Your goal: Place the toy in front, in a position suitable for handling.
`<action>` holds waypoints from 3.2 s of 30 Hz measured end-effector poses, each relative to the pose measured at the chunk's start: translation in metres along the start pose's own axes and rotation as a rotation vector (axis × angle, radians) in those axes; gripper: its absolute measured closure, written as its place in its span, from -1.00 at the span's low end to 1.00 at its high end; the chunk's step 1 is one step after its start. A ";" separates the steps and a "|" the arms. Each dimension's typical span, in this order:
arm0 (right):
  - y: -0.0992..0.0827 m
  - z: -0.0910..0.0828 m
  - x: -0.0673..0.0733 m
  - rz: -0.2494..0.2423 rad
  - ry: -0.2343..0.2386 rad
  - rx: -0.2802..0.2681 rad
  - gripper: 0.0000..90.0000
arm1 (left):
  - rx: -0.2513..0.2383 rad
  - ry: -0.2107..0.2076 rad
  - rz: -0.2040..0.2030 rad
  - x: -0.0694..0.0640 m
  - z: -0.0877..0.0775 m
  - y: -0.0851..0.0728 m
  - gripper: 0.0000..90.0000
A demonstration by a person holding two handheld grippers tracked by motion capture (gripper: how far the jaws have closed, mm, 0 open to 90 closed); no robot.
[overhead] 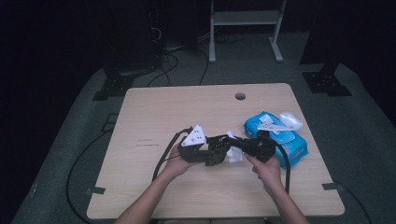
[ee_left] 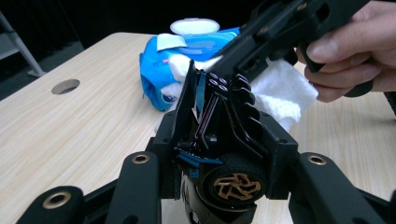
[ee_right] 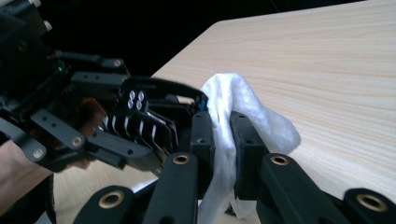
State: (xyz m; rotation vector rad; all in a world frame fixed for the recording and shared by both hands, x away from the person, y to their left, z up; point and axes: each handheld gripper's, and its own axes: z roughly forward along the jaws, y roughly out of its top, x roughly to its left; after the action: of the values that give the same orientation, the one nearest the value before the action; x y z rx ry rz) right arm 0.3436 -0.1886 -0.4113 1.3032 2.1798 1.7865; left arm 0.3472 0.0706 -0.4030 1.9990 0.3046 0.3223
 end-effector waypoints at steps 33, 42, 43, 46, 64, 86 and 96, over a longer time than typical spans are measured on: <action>-0.013 0.098 0.097 -0.261 0.118 0.161 0.79 | 0.255 0.023 -0.119 0.002 -0.085 -0.084 0.30; -0.028 0.107 0.089 -0.299 0.045 0.206 0.79 | 0.308 0.027 -0.106 0.005 -0.077 -0.091 0.25; -0.030 0.109 0.088 -0.303 0.039 0.209 0.79 | 0.303 0.028 -0.106 0.007 -0.079 -0.090 0.25; -0.033 0.109 0.085 -0.281 0.042 0.189 0.79 | 0.301 0.034 -0.101 0.007 -0.080 -0.092 0.27; -0.028 0.106 0.082 -0.241 0.060 0.194 0.78 | 0.270 0.034 -0.033 0.004 -0.063 -0.078 0.29; -0.021 0.064 0.044 -0.303 -0.139 0.174 0.78 | 0.296 0.012 -0.043 0.007 -0.046 -0.065 0.22; -0.020 0.066 0.047 -0.321 -0.125 0.184 0.78 | 0.335 0.025 -0.028 0.010 -0.035 -0.055 0.31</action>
State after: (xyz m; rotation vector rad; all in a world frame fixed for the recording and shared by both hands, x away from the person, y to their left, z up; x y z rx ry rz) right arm 0.3357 -0.1076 -0.4285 0.9872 2.3647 1.3814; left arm 0.3399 0.1271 -0.4369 2.3183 0.4242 0.2933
